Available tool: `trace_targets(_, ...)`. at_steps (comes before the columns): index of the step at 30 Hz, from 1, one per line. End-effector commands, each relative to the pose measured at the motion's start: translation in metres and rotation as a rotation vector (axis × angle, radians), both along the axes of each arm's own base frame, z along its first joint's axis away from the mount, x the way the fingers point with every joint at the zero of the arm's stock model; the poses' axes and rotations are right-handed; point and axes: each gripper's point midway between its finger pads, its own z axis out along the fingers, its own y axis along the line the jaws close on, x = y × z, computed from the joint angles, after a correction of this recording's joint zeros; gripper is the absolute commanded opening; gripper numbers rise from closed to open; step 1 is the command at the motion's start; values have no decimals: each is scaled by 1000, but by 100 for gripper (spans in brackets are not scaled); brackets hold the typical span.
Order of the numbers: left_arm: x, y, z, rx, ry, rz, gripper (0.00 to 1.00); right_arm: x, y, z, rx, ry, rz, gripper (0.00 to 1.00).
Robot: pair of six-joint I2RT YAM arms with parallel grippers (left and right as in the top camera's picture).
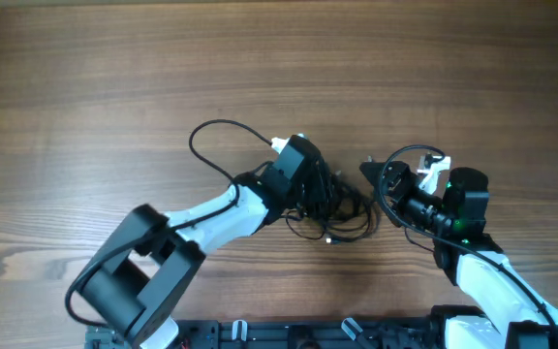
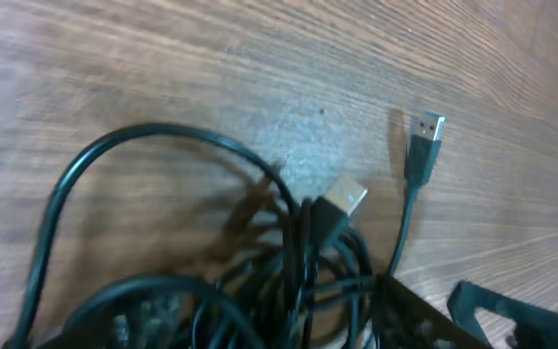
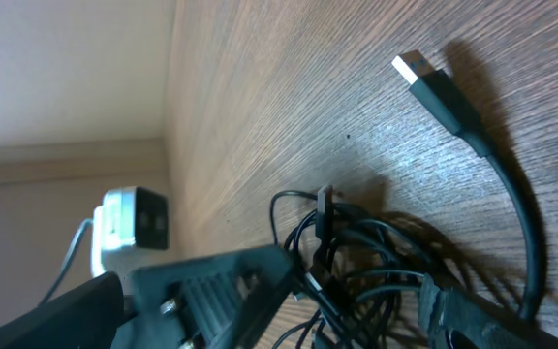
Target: Untangle cables
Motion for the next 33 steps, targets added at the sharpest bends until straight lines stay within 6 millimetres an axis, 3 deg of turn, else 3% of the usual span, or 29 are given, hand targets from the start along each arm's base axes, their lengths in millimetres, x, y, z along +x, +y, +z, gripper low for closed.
trace_targets(1,6,-3,-13,-3,4,14,56,-4,7,10,35,-23,50,100)
trace_targets(4,11,-9,-26,-28,19,47,45,-6,9,12,49,-23,69,100)
trace_targets(7,13,-13,-25,-50,11,39,4,-7,11,13,56,-23,79,100)
trace_targets(11,37,7,3,-93,-18,135,4,-10,15,16,59,-49,120,100)
trace_targets(17,70,47,92,-235,-129,300,4,-23,39,21,86,-56,222,98)
trace_targets(19,74,57,127,-274,-206,327,4,-28,54,22,63,-79,264,95)
trace_targets(21,73,59,147,-301,-247,333,4,-29,63,23,49,-101,283,89)
trace_targets(24,67,62,158,-326,-237,351,4,-28,77,36,64,-161,309,78)
trace_targets(26,65,63,157,-336,-213,370,4,-26,83,41,58,-190,304,77)
trace_targets(30,59,57,156,-378,-155,372,4,-19,85,35,1,-192,235,75)
trace_targets(33,54,50,158,-441,-84,375,4,-7,76,27,-61,-181,131,72)
